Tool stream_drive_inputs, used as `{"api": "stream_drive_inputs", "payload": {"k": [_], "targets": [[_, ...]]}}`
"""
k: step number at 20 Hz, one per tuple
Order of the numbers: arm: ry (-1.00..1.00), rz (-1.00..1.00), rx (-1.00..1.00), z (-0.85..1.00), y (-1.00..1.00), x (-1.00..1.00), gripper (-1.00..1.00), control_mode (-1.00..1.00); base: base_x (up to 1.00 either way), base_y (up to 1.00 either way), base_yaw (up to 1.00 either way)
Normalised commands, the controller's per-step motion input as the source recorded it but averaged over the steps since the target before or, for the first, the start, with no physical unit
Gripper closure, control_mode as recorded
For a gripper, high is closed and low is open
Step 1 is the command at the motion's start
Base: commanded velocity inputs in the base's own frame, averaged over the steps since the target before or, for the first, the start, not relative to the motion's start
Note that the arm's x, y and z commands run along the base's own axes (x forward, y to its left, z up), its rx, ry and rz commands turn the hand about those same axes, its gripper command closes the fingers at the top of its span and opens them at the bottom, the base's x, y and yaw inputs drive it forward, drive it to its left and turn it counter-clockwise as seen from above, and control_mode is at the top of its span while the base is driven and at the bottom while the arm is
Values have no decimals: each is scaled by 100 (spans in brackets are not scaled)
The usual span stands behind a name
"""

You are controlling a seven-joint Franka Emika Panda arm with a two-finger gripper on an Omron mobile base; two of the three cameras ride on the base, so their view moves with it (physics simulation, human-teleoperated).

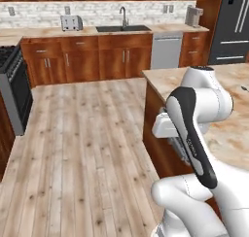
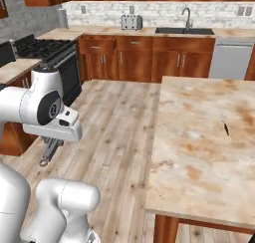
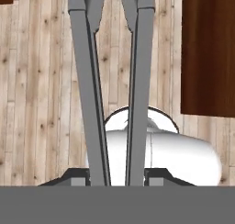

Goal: Take the tongs from the drawer on the left and place them on the dining counter next to the tray containing the kebab skewer.

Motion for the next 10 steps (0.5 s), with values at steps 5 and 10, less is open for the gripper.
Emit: {"api": "stream_drive_inputs", "payload": {"k": [5, 10], "targets": [[0, 0, 0, 0, 0, 0, 100, 100, -75, -68, 20], [0, 0, 0, 0, 0, 0, 100, 100, 20, -95, -3]]}}
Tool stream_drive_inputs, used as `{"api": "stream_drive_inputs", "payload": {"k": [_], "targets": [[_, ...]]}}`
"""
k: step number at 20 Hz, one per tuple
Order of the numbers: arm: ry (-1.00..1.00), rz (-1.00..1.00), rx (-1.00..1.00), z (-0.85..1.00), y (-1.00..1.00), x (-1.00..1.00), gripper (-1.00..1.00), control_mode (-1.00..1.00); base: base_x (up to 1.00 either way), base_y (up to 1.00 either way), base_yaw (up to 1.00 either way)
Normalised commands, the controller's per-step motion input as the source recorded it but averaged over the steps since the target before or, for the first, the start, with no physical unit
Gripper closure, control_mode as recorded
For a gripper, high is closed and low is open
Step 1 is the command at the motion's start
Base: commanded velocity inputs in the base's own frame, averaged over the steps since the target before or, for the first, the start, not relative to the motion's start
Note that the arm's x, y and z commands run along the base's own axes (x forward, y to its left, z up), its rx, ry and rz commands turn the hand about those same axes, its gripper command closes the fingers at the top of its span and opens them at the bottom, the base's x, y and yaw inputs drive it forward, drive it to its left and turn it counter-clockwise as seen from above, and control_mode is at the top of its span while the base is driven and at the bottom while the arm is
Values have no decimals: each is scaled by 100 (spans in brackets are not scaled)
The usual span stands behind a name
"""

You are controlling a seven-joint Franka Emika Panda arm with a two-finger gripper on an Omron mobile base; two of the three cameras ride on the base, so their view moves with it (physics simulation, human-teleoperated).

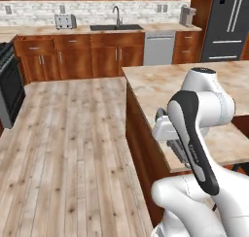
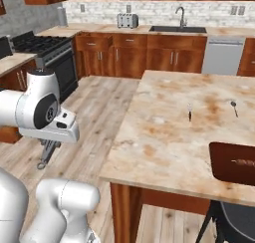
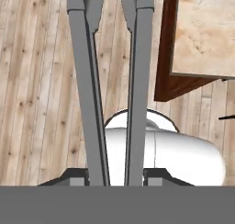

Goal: Take the tongs from the drawer on the left and place them on the dining counter next to the tray containing the kebab skewer.

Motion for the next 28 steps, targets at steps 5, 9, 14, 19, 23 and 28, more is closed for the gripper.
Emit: {"api": "stream_drive_inputs", "payload": {"k": [5, 9, 14, 19, 23, 28], "targets": [[0, 0, 0, 0, 0, 0, 100, 100, 13, -100, -12], [0, 0, 0, 0, 0, 0, 100, 100, 0, -100, -11], [0, 0, 0, 0, 0, 0, 100, 100, 43, -98, -8], [0, 0, 0, 0, 0, 0, 100, 100, 46, -64, -7], [0, 0, 0, 0, 0, 0, 100, 100, 0, 0, 0], [0, 0, 0, 0, 0, 0, 100, 100, 0, 0, 0]]}}
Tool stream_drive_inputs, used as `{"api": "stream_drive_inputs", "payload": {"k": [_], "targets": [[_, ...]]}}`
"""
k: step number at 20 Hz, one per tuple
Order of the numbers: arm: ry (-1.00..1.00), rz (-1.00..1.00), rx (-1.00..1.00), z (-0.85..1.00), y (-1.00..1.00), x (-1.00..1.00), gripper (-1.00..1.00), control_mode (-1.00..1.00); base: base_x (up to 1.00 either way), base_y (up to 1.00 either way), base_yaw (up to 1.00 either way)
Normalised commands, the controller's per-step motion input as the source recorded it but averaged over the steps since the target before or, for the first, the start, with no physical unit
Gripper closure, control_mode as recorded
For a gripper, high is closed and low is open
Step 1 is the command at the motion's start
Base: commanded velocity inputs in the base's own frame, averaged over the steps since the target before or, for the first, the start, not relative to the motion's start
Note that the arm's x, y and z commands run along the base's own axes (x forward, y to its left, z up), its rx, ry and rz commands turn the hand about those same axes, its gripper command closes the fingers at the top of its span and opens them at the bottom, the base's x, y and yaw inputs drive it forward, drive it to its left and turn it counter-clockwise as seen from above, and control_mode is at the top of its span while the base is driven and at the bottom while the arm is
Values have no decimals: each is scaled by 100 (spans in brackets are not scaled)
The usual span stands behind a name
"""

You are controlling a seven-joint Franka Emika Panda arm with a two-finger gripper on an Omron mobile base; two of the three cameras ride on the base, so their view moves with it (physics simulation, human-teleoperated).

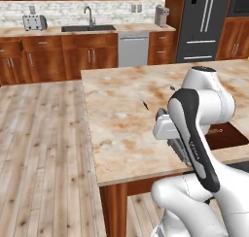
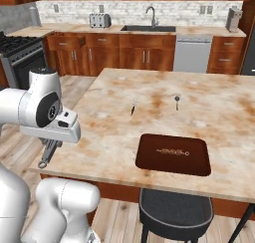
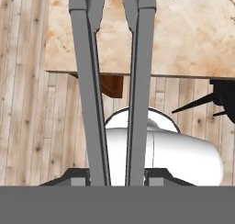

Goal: Take the tongs from the drawer on the left and place them on the dining counter next to the tray containing the kebab skewer.

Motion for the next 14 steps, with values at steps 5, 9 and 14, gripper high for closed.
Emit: {"api": "stream_drive_inputs", "payload": {"k": [5, 9, 14], "targets": [[1, 0, 0, 0, 5, 13, 100, -100, 0, 0, 0], [21, 1, 0, 1, 3, 95, 100, -100, 0, 0, 0], [12, 9, -2, -16, -11, 100, 100, -100, 0, 0, 0]]}}
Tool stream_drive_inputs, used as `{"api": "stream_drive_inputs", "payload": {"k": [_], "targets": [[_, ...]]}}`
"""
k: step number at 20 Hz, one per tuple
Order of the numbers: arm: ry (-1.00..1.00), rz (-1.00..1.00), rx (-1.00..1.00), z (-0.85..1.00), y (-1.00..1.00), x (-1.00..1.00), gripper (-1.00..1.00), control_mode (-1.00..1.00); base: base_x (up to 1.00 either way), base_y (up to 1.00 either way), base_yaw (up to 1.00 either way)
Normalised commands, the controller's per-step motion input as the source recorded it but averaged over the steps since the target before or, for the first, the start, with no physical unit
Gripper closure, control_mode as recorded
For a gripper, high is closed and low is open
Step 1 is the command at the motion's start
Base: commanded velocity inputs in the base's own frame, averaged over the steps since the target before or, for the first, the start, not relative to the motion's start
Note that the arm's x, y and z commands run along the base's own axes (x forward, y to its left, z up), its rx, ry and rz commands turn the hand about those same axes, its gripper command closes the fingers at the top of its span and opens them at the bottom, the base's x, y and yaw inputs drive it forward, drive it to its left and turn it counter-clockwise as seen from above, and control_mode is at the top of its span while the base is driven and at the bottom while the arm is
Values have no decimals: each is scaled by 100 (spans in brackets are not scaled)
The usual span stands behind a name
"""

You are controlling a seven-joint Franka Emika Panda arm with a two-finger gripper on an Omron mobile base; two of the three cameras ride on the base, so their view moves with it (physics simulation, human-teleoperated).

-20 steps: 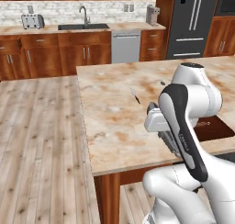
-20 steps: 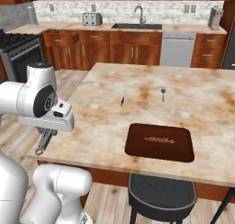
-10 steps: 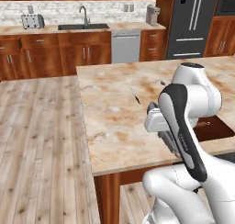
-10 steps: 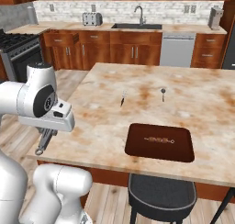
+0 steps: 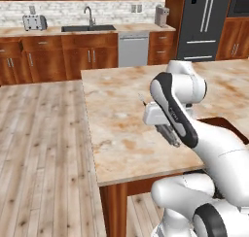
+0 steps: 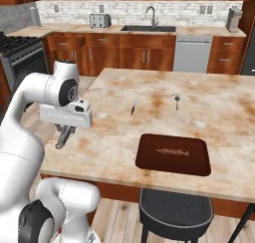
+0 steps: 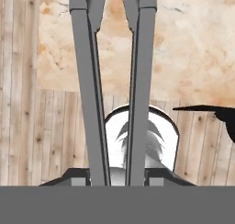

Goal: Take the tongs from the drawer on the left and place them on the dining counter next to the tray containing the kebab skewer.

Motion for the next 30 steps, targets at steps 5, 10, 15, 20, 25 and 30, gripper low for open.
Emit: {"api": "stream_drive_inputs", "payload": {"k": [5, 10, 15, 20, 25, 30], "targets": [[3, 2, -2, -51, -82, 94, 100, -100, 0, 0, 0], [0, 0, -1, -69, -78, 52, 100, -100, 0, 0, 0], [4, 0, -2, -67, -27, 54, 100, -100, 0, 0, 0], [2, 0, 0, -49, -34, 59, 100, -100, 0, 0, 0], [0, -5, 0, -17, -52, 59, 100, -100, 0, 0, 0], [0, -13, 0, -6, -2, 19, 100, -100, 0, 0, 0]]}}
